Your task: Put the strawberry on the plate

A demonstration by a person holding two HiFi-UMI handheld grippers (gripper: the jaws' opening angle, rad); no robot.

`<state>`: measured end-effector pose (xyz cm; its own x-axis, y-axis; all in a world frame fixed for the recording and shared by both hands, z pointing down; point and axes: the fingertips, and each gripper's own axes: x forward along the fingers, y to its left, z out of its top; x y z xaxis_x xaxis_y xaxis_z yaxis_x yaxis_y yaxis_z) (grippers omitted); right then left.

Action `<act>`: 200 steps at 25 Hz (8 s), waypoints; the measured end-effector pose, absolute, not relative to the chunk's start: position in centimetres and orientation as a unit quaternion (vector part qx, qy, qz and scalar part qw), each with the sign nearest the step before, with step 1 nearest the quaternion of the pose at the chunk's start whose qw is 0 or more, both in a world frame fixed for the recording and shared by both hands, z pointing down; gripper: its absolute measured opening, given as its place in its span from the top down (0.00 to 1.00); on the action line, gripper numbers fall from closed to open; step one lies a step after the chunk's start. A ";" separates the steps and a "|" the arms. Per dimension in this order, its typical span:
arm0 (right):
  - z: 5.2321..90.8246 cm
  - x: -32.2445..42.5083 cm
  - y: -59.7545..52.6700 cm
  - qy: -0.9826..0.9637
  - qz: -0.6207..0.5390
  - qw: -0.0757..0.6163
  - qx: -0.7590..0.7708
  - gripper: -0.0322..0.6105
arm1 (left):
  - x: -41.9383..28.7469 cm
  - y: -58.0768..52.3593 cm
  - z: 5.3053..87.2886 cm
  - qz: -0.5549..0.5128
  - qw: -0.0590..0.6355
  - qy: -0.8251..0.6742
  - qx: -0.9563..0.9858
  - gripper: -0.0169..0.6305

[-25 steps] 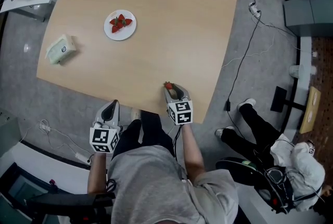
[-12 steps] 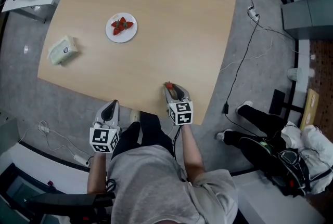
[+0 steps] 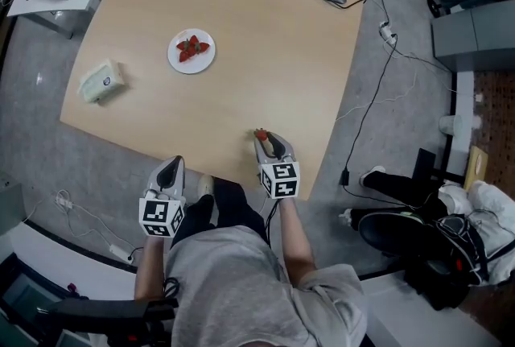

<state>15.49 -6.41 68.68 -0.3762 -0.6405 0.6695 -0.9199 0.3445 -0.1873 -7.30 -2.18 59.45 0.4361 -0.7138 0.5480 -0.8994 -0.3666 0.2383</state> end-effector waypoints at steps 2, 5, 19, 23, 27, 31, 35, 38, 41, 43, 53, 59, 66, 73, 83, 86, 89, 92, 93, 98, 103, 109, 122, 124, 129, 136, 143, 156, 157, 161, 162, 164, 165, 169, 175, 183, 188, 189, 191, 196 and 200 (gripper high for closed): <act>68.1 15.2 -6.9 -0.785 0.274 0.246 0.498 0.73 | -7.4 -2.4 59.3 0.176 0.258 -0.503 0.806 0.94; 67.2 14.9 -7.5 -0.789 0.267 0.240 0.498 0.73 | -7.6 -2.7 58.9 0.171 0.256 -0.509 0.804 0.94; 64.1 11.9 -11.1 -0.833 0.235 0.228 0.446 0.73 | -8.3 -4.3 57.4 0.151 0.246 -0.553 0.782 0.94; 63.3 10.9 -11.9 -0.846 0.223 0.217 0.433 0.73 | -8.8 -4.4 56.8 0.137 0.241 -0.568 0.775 0.94; 62.1 9.9 -12.8 -0.857 0.214 0.209 0.420 0.73 | -9.6 -4.8 55.9 0.125 0.235 -0.582 0.768 0.94; 61.4 8.7 -13.8 -0.866 0.204 0.211 0.404 0.73 | -10.2 -5.2 55.2 0.120 0.230 -0.594 0.762 0.94; 61.0 7.3 -15.0 -0.874 0.197 0.211 0.391 0.73 | -11.1 -5.5 55.2 0.117 0.230 -0.605 0.754 0.94; 60.9 6.2 -15.9 -0.878 0.192 0.213 0.384 0.73 | -11.8 -5.8 55.2 0.113 0.231 -0.609 0.751 0.94; 61.1 5.2 -16.9 -0.879 0.189 0.216 0.380 0.73 | -12.4 -6.4 55.8 0.113 0.236 -0.607 0.750 0.94; 61.1 4.7 -17.6 -0.879 0.188 0.216 0.380 0.73 | -12.7 -7.0 56.1 0.114 0.239 -0.604 0.752 0.94; 63.0 1.8 -21.2 -0.874 0.202 0.229 0.379 0.73 | -15.1 -10.5 57.8 0.126 0.257 -0.591 0.754 0.94; 64.4 0.2 -23.2 -0.870 0.214 0.231 0.380 0.73 | -16.4 -12.0 58.7 0.138 0.271 -0.585 0.752 0.94; 66.6 -1.1 -25.3 -0.865 0.225 0.243 0.377 0.73 | -17.2 -13.3 60.2 0.152 0.291 -0.575 0.749 0.94; 69.0 -2.5 -27.1 -0.861 0.232 0.258 0.373 0.73 | -18.5 -14.2 62.0 0.163 0.309 -0.572 0.742 0.94; 71.3 -3.8 -28.6 -0.855 0.244 0.278 0.364 0.73 | -19.5 -15.8 63.6 0.174 0.329 -0.565 0.737 0.94; 71.9 -4.0 -28.9 -0.853 0.247 0.281 0.364 0.73 | -19.7 -16.1 64.1 0.177 0.333 -0.562 0.736 0.94; 72.4 -4.2 -29.0 -0.851 0.249 0.285 0.364 0.73 | -20.0 -16.4 64.4 0.179 0.337 -0.560 0.735 0.94; 72.6 -4.4 -29.2 -0.850 0.251 0.285 0.365 0.73 | -20.4 -16.5 64.7 0.180 0.340 -0.561 0.733 0.94; 72.7 -4.5 -29.2 -0.850 0.251 0.285 0.365 0.73 | -20.5 -16.6 64.7 0.180 0.341 -0.561 0.733 0.94; 72.9 -4.8 -29.4 -0.848 0.254 0.289 0.365 0.73 | -20.7 -17.0 64.9 0.179 0.344 -0.559 0.733 0.94; 72.9 -4.9 -29.5 -0.847 0.252 0.289 0.367 0.73 | -20.9 -17.3 64.9 0.181 0.345 -0.556 0.734 0.94; 73.0 -4.9 -29.6 -0.845 0.258 0.286 0.372 0.73 | -20.7 -17.8 64.6 0.182 0.341 -0.552 0.739 0.94; 71.5 -4.0 -29.2 -0.846 0.250 0.274 0.384 0.65 | -19.6 -17.0 63.4 0.179 0.323 -0.548 0.751 0.94; 70.9 -3.8 -28.9 -0.847 0.244 0.273 0.384 0.65 | -19.4 -16.8 63.1 0.177 0.320 -0.548 0.753 0.94; 68.9 -3.0 -28.1 -0.853 0.226 0.262 0.390 0.71 | -18.5 -16.0 62.4 0.169 0.309 -0.548 0.759 0.94; 65.7 -1.2 -27.0 -0.855 0.208 0.240 0.411 0.79 | -16.8 -15.0 60.5 0.154 0.286 -0.546 0.772 0.94; 63.0 0.7 -25.4 -0.857 0.182 0.223 0.428 0.87 | -15.3 -13.8 58.9 0.142 0.266 -0.543 0.784 0.94; 58.0 4.2 -21.7 -0.858 0.149 0.178 0.458 0.94 | -11.6 -12.6 55.8 0.128 0.215 -0.525 0.814 0.94; 57.6 4.6 -21.3 -0.858 0.147 0.174 0.461 0.94 | -11.2 -12.5 55.6 0.127 0.211 -0.522 0.816 0.94; 56.3 6.1 -19.7 -0.853 0.142 0.157 0.477 0.94 | -9.8 -11.9 54.7 0.124 0.196 -0.513 0.827 0.94; 56.0 6.4 -19.3 -0.852 0.141 0.154 0.480 0.94 | -9.5 -11.7 54.4 0.123 0.193 -0.511 0.829 0.94; 55.3 7.0 -18.7 -0.852 0.137 0.147 0.484 0.94 | -8.9 -11.4 53.8 0.121 0.186 -0.507 0.833 0.94; 54.9 7.2 -18.5 -0.851 0.136 0.143 0.486 0.94 | -8.6 -11.3 53.6 0.120 0.182 -0.506 0.835 0.94; 53.7 8.1 -17.2 -0.848 0.132 0.131 0.496 0.94 | -8.1 -10.9 52.7 0.113 0.168 -0.503 0.840 0.94; 53.2 9.5 -14.7 -0.842 0.130 0.123 0.509 0.94 | -7.6 -10.0 51.4 0.103 0.150 -0.503 0.845 0.94; 52.5 11.4 -11.4 -0.832 0.126 0.109 0.530 0.94 | -6.6 -8.7 50.3 0.096 0.133 -0.496 0.853 0.94; 52.4 12.4 -9.8 -0.826 0.124 0.099 0.540 0.94 | -6.1 -8.0 50.1 0.095 0.123 -0.493 0.856 0.94; 52.3 12.6 -9.6 -0.826 0.124 0.098 0.542 0.94 | -5.9 -7.9 50.0 0.095 0.120 -0.492 0.857 0.94; 52.2 12.9 -9.0 -0.824 0.124 0.094 0.544 0.94 | -5.7 -7.5 49.5 0.096 0.113 -0.492 0.858 0.94; 52.1 13.4 -7.9 -0.826 0.121 0.091 0.543 0.94 | -5.8 -7.0 48.5 0.092 0.098 -0.500 0.856 0.94; 52.2 13.7 -7.1 -0.825 0.120 0.090 0.545 0.94 | -5.9 -6.6 48.4 0.094 0.095 -0.503 0.854 0.94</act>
